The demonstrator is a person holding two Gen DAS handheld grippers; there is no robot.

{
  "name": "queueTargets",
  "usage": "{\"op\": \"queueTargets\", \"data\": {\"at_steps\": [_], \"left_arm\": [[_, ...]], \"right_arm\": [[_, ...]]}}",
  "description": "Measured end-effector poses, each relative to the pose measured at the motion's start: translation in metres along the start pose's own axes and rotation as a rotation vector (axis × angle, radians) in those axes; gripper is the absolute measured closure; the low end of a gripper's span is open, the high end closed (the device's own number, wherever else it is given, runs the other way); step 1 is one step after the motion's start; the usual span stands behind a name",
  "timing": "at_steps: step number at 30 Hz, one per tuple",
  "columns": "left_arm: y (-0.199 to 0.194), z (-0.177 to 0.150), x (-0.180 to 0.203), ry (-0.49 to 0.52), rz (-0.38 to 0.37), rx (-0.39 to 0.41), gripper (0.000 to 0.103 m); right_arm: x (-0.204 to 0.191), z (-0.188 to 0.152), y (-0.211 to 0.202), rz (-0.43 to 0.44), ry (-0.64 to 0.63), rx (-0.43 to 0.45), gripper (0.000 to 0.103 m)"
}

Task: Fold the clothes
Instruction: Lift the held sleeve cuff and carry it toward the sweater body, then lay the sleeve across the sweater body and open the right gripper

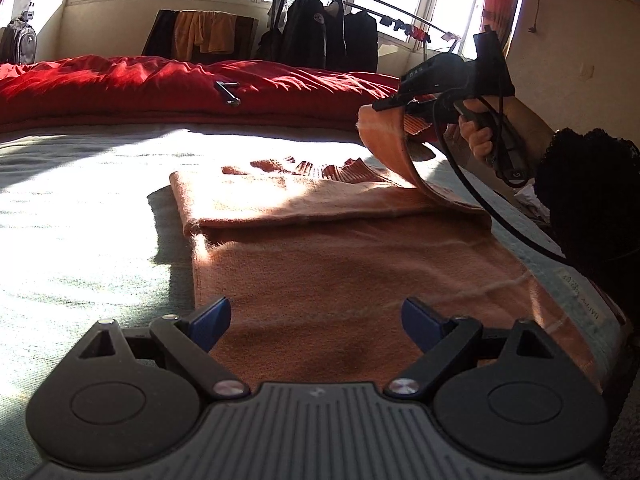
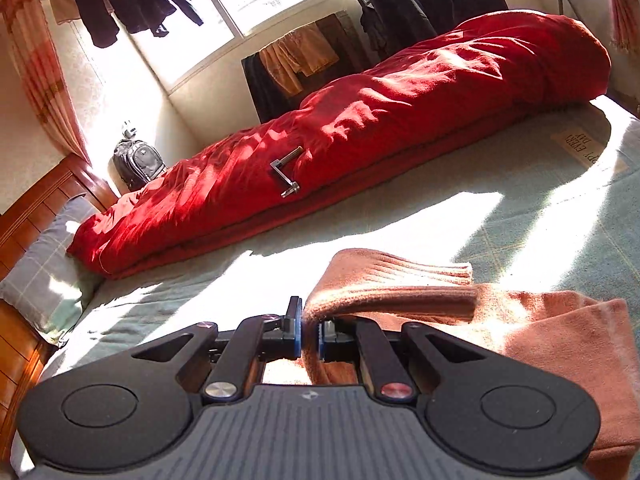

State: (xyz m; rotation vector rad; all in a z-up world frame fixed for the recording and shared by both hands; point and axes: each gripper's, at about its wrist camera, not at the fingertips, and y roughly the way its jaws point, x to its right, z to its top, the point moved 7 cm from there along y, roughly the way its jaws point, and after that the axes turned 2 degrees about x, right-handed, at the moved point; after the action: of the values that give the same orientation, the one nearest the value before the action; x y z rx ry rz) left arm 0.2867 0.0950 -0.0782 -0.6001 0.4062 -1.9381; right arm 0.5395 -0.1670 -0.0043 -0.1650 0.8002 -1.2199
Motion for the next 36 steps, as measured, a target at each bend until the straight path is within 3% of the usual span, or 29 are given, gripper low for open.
{"op": "queueTargets", "data": {"at_steps": [10,24,31,36], "left_arm": [[0.004,-0.003,-0.007,-0.012,0.01,-0.019,0.011],[0.01,-0.007,-0.009,-0.003,0.036,-0.056,0.011],[0.01,-0.009,-0.012,-0.004,0.048,-0.064,0.011],[0.011,-0.01,-0.014,-0.009,0.055,-0.068,0.011]], "right_arm": [[-0.038,-0.027,0.026,-0.071,-0.202,-0.017,0.095],[-0.082,-0.097,0.059,-0.15,-0.578,-0.093,0.095],[-0.084,-0.121,0.074,-0.16,-0.655,-0.158,0.094],[-0.086,-0.132,0.079,-0.149,-0.675,-0.192,0.083]]}}
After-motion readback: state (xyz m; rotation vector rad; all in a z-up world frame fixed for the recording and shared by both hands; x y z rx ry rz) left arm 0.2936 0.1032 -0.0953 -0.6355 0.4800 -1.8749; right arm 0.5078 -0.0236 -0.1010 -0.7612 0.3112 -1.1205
